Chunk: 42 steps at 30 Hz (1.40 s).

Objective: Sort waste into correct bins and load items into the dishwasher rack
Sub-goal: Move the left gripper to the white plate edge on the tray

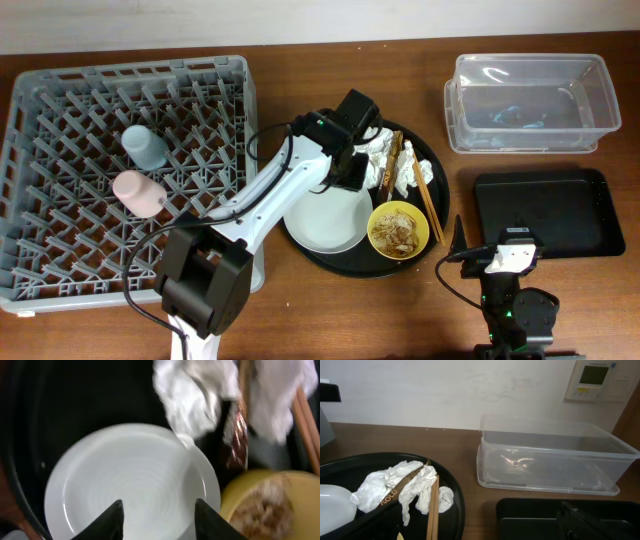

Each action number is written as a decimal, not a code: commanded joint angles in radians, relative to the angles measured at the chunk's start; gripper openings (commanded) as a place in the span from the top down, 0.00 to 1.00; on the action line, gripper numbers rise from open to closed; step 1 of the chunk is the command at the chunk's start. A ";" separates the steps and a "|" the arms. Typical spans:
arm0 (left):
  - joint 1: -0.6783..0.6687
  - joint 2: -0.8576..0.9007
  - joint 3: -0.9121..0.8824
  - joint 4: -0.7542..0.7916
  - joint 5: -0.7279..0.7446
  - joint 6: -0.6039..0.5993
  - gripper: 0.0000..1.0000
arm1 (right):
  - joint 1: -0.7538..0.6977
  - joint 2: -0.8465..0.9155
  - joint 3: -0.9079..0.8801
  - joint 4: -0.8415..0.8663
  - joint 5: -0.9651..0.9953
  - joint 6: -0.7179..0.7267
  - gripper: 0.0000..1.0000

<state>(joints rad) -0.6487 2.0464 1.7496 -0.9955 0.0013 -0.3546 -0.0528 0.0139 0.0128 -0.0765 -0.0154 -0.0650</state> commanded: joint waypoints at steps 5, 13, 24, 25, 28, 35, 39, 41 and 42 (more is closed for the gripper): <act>0.001 0.047 0.004 0.066 -0.076 -0.355 0.57 | -0.007 -0.008 -0.007 -0.003 0.009 -0.006 0.01; -0.004 0.134 0.004 0.153 -0.074 -0.517 0.57 | -0.006 -0.008 -0.007 -0.003 0.009 -0.006 0.01; -0.004 0.177 0.004 0.227 -0.081 -0.578 0.66 | -0.006 -0.008 -0.007 -0.003 0.009 -0.006 0.01; -0.004 0.179 0.004 0.229 -0.089 -0.585 0.66 | -0.006 -0.008 -0.007 -0.003 0.009 -0.006 0.01; -0.004 0.198 0.004 0.225 -0.117 -0.638 0.66 | -0.007 -0.008 -0.007 -0.003 0.009 -0.006 0.01; -0.003 0.232 0.004 0.227 -0.119 -0.730 0.66 | -0.007 -0.008 -0.007 -0.003 0.009 -0.006 0.01; -0.003 0.232 0.004 0.233 -0.121 -0.730 0.66 | -0.006 -0.008 -0.007 -0.003 0.009 -0.006 0.01; -0.003 0.232 0.004 0.233 -0.122 -0.729 0.68 | -0.006 -0.008 -0.007 -0.003 0.009 -0.006 0.01; -0.003 0.232 0.004 0.231 -0.122 -0.729 0.75 | -0.006 -0.008 -0.007 -0.003 0.009 -0.006 0.01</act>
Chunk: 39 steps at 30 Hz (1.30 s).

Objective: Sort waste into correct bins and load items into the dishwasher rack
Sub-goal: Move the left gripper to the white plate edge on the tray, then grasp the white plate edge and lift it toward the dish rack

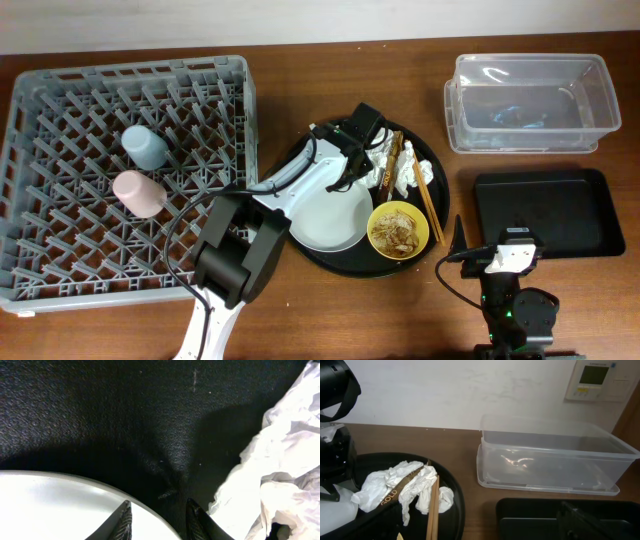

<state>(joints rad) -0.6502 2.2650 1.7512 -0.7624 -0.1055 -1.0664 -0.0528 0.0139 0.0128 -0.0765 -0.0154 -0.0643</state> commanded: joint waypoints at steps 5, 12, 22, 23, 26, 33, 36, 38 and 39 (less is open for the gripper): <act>-0.002 0.010 0.007 -0.020 -0.014 -0.017 0.90 | -0.006 -0.008 -0.007 -0.003 0.009 -0.006 0.01; -0.002 -0.054 0.019 -0.048 0.016 0.010 0.99 | -0.007 -0.008 -0.007 -0.003 0.009 -0.006 0.01; -0.002 -0.248 0.019 -0.101 0.012 0.090 0.99 | -0.006 -0.008 -0.007 -0.003 0.009 -0.006 0.01; -0.002 -0.271 0.019 -0.114 0.016 0.125 0.99 | -0.006 -0.008 -0.007 -0.003 0.009 -0.007 0.01; -0.001 -0.348 0.019 -0.133 0.031 0.280 0.99 | -0.006 -0.008 -0.007 -0.003 0.009 -0.006 0.01; 0.043 -0.521 0.019 -0.199 0.080 0.569 0.99 | -0.007 -0.008 -0.007 -0.003 0.009 -0.006 0.01; 0.111 -0.576 0.019 -0.211 0.111 0.668 0.99 | -0.006 -0.008 -0.007 -0.003 0.009 -0.006 0.01; 0.182 -0.603 0.019 -0.208 0.180 0.776 0.99 | -0.006 -0.008 -0.007 -0.003 0.009 -0.006 0.01; 0.210 -0.608 0.019 -0.208 0.232 0.825 0.99 | -0.006 -0.008 -0.007 -0.003 0.009 -0.006 0.01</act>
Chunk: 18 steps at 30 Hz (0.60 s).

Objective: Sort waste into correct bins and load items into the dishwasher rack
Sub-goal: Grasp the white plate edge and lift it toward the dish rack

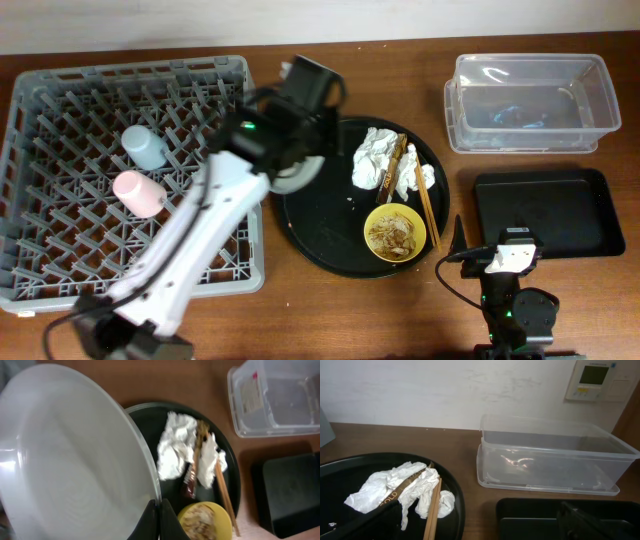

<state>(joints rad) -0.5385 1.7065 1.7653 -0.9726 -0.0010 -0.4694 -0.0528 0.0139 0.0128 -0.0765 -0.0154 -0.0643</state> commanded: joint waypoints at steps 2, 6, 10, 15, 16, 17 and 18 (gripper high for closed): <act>0.157 -0.053 0.005 0.002 0.266 0.344 0.99 | -0.006 -0.008 -0.007 -0.003 0.009 -0.007 0.01; 0.291 -0.052 0.005 0.005 0.475 0.526 0.99 | -0.007 -0.008 -0.007 -0.003 0.009 -0.007 0.01; 0.407 -0.052 0.005 0.017 0.589 0.595 0.99 | -0.007 -0.008 -0.007 -0.003 0.009 -0.006 0.01; 0.543 -0.048 0.005 0.020 0.724 0.624 0.99 | -0.006 -0.008 -0.007 -0.003 0.009 -0.006 0.01; 0.575 -0.045 0.005 0.021 0.756 0.624 0.99 | -0.006 -0.008 -0.007 -0.003 0.009 -0.006 0.01; 0.602 -0.037 0.005 0.021 0.794 0.624 0.99 | -0.006 -0.008 -0.007 -0.003 0.009 -0.006 0.01; 0.630 -0.028 0.005 0.021 0.835 0.624 0.99 | -0.007 -0.008 -0.007 -0.003 0.009 -0.006 0.01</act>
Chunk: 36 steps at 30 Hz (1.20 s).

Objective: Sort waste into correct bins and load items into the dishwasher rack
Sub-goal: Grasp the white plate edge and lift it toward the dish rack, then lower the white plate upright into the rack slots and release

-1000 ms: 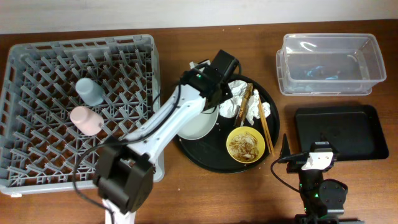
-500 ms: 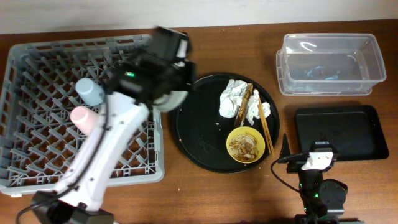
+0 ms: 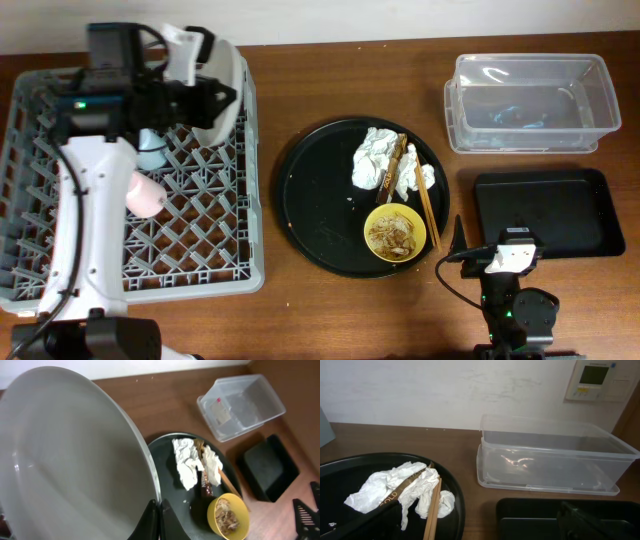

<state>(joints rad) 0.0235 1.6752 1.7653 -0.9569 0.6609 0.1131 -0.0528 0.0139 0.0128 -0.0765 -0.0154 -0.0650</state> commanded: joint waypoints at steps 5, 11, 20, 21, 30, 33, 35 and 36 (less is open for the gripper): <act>0.142 0.059 0.005 0.005 0.314 0.031 0.99 | -0.006 -0.008 -0.007 -0.003 0.009 -0.006 0.01; 0.198 0.115 0.005 0.005 0.394 -0.010 0.99 | -0.006 -0.008 -0.007 -0.003 0.009 -0.006 0.01; 0.242 0.178 0.005 0.005 0.397 -0.068 0.99 | -0.006 -0.008 -0.007 -0.003 0.009 -0.006 0.01; 0.241 0.178 0.005 0.005 0.397 -0.068 0.99 | -0.007 -0.008 -0.007 -0.003 0.009 -0.006 0.01; 0.241 0.178 0.002 -0.007 0.397 -0.076 0.99 | -0.006 -0.008 -0.007 -0.003 0.009 -0.006 0.01; 0.240 0.178 -0.010 -0.010 0.397 -0.076 0.99 | -0.006 -0.008 -0.007 -0.003 0.009 -0.006 0.01; 0.238 0.179 -0.024 -0.010 0.391 -0.076 0.99 | -0.006 -0.008 -0.007 -0.003 0.009 -0.006 0.01; 0.236 0.181 -0.031 -0.009 0.390 -0.075 0.99 | -0.006 -0.008 -0.007 -0.003 0.009 -0.006 0.01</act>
<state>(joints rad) 0.2604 1.8458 1.7603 -0.9653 1.0252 0.0406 -0.0528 0.0139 0.0128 -0.0765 -0.0154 -0.0639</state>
